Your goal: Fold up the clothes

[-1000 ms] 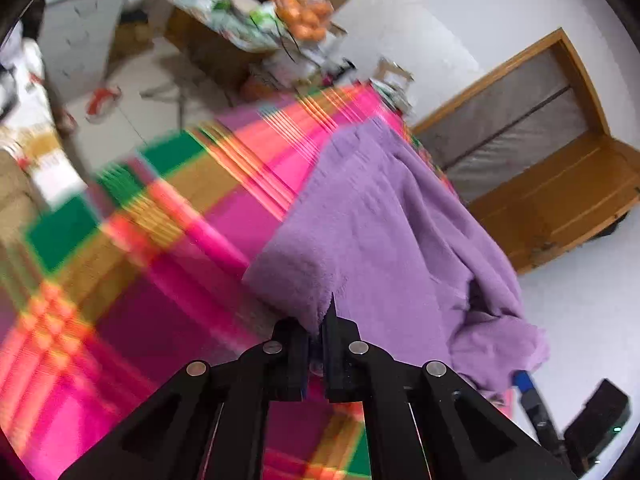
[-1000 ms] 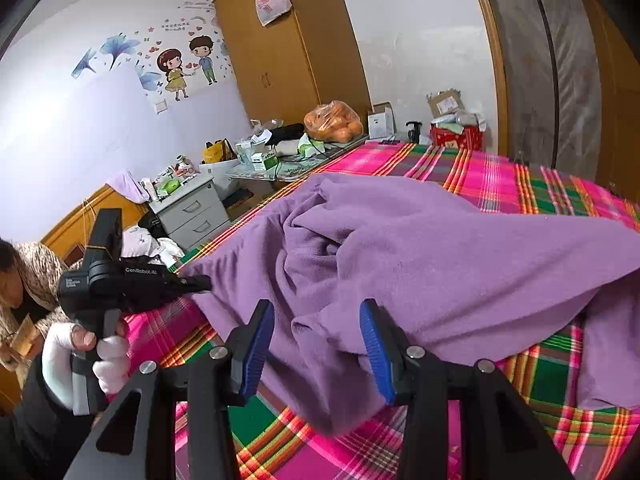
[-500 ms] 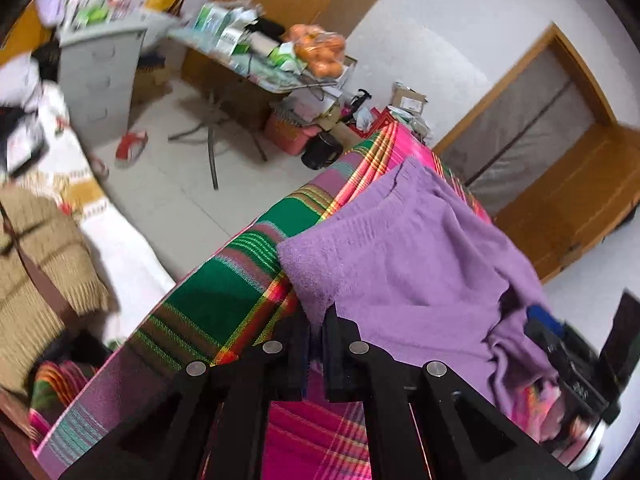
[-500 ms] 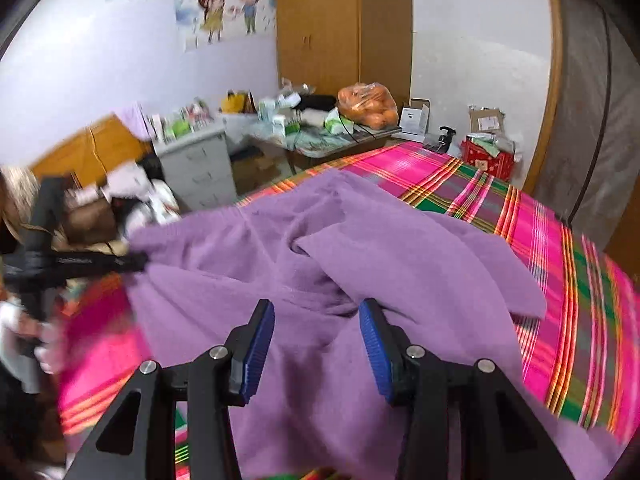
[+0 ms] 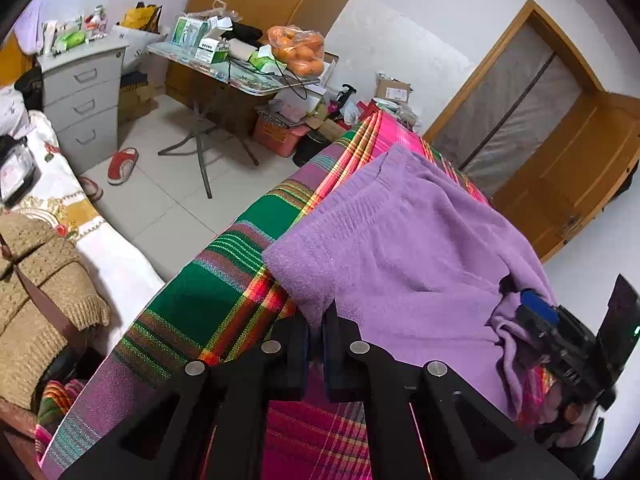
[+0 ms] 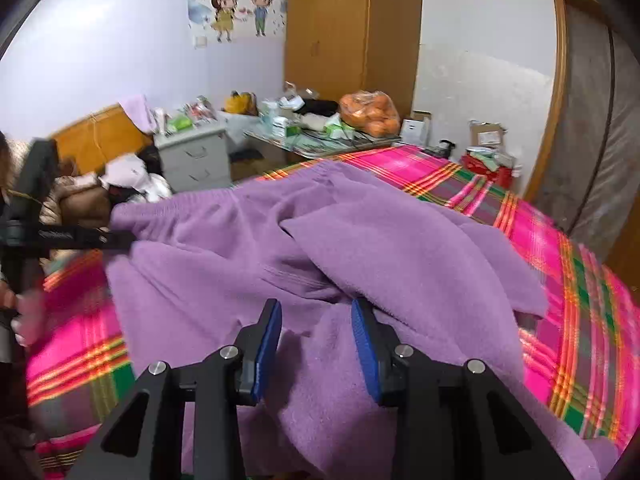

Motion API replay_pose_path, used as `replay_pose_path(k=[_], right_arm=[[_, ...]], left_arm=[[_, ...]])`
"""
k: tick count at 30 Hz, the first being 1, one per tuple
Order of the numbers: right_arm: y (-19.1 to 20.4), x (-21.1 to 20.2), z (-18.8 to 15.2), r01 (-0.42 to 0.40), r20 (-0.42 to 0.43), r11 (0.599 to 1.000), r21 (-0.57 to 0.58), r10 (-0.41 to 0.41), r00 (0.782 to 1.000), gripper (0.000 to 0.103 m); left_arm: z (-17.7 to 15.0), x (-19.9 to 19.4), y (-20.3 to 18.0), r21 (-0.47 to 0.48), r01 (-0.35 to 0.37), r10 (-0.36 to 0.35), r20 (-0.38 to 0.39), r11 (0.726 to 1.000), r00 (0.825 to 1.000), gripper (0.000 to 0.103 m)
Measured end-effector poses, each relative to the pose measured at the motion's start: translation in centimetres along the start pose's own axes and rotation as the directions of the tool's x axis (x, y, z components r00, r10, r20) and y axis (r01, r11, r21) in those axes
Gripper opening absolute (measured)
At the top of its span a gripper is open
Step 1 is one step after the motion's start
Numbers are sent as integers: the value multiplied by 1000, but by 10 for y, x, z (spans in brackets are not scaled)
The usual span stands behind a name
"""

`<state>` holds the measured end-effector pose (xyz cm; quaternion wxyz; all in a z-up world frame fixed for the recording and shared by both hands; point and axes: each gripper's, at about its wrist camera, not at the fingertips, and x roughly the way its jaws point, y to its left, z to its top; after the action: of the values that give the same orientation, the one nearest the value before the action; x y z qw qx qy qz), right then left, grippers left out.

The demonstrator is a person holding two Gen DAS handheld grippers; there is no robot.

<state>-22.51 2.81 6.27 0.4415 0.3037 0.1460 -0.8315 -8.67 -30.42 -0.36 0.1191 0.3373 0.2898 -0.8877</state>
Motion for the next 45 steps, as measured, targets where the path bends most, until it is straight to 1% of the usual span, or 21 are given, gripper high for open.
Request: replay_pose_path(k=[2,4,5,7,9,10,16,18,19,24,30,31,33,34,35,38,39,42,45], right_arm=[[-20,0,-2,-49,7,995,90,49,999,22],[-36,-1,-4,-83,17,984,160,81,997,14],[-40,-2,-4,-96,21,979,178,93,995,14],[-40,0,-3,-92,17,980,177,91,996,14],[-34,3,0,-75,4,986,147,75,997,16],[-32,4,1,-71,0,989,132,72,997,20],[-29,6,1,-60,-5,991,119,61,998,21],[-25,6,1,-56,-9,993,100,57,998,24],[-23,6,1,-54,-11,994,90,55,998,28],[-11,11,3,-15,-31,999,39,17,999,32],[14,5,39,29,-23,998,-56,-30,999,34],[18,4,45,36,-22,997,-72,-38,999,36],[29,4,79,34,31,989,-144,-30,999,44],[28,18,96,21,18,986,-165,-18,1000,56],[24,37,112,2,-12,984,-178,-4,1000,66],[14,93,160,-57,-104,975,-214,35,994,67],[8,114,169,-68,-148,973,-219,35,988,67],[-12,177,181,-80,-289,971,-225,12,957,67],[-32,215,178,-100,-367,978,-182,26,930,67]], left_arm=[[-1,-2,-4,19,-27,27,9,999,1000,5],[-3,-2,-8,34,-49,49,12,998,999,5],[-3,-2,-10,46,-64,64,14,997,998,5],[-1,-1,-8,44,-63,62,13,997,998,5],[0,0,-3,30,-47,47,11,998,999,5],[0,0,-2,22,-37,37,12,999,999,5],[-1,0,0,17,-17,17,10,1000,1000,5],[-1,0,0,15,-8,8,8,1000,1000,5],[-1,0,1,14,-4,4,7,1000,1000,5],[-1,0,2,9,19,-19,3,1000,1000,5],[-2,-3,5,-16,55,-55,-1,998,998,5],[-2,-4,5,-20,61,-61,-2,998,998,5],[-2,-5,6,-29,73,-73,-3,997,997,5],[-3,-5,7,-33,79,-79,-3,996,997,5],[-3,-6,7,-37,85,-85,-4,996,996,5],[-2,-6,9,-48,93,-94,-5,994,996,5],[-2,-6,9,-48,91,-91,-5,995,996,5],[-2,-6,7,-40,85,-85,-4,996,996,5],[-1,-6,5,-34,82,-83,0,996,997,5]])
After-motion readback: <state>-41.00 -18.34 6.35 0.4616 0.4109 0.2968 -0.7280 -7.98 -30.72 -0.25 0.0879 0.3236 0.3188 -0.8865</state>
